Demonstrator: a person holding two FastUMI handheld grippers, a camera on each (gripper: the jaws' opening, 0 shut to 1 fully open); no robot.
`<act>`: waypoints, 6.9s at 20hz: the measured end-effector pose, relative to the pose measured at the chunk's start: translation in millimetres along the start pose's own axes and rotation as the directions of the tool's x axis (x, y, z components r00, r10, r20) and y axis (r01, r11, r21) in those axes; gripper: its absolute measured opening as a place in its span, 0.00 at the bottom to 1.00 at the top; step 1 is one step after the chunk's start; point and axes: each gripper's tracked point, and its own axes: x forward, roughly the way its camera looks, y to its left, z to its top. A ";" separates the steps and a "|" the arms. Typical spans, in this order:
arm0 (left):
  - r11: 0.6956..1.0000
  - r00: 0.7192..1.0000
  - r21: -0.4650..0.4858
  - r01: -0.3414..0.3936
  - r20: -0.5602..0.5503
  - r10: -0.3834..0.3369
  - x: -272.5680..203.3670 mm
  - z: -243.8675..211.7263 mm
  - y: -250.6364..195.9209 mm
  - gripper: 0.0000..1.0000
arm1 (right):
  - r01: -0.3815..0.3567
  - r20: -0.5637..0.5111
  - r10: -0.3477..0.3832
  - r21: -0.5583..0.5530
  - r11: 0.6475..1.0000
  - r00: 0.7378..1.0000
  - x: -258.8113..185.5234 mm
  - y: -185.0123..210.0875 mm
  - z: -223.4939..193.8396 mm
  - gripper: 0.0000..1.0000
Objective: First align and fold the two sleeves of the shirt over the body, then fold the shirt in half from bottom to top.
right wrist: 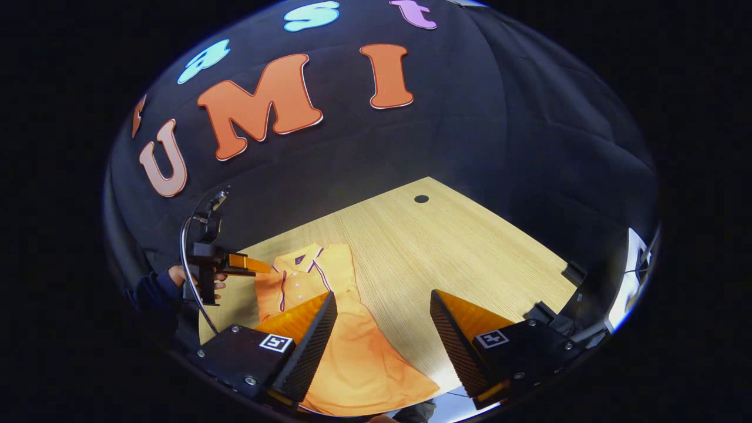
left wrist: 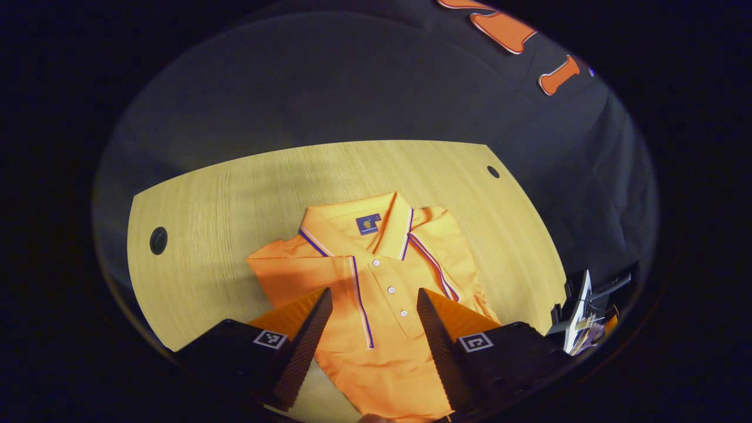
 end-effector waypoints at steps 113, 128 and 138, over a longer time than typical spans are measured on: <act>0.960 0.971 -0.145 -0.239 -0.018 0.239 -88.6 -201.0 -29.8 0.01 | -0.350 -0.507 0.146 -0.333 0.876 0.849 104.0 38.8 -119.2 0.01; 0.959 0.958 -0.081 -0.271 0.080 0.277 -52.1 -49.5 54.5 0.01 | -0.267 -0.395 0.109 -0.371 0.890 0.912 207.9 104.5 -27.0 0.01; 0.950 0.946 -0.012 -0.311 0.091 0.311 2.8 11.8 100.0 0.00 | -0.228 -0.379 0.080 -0.364 0.903 0.922 281.3 134.5 5.2 0.01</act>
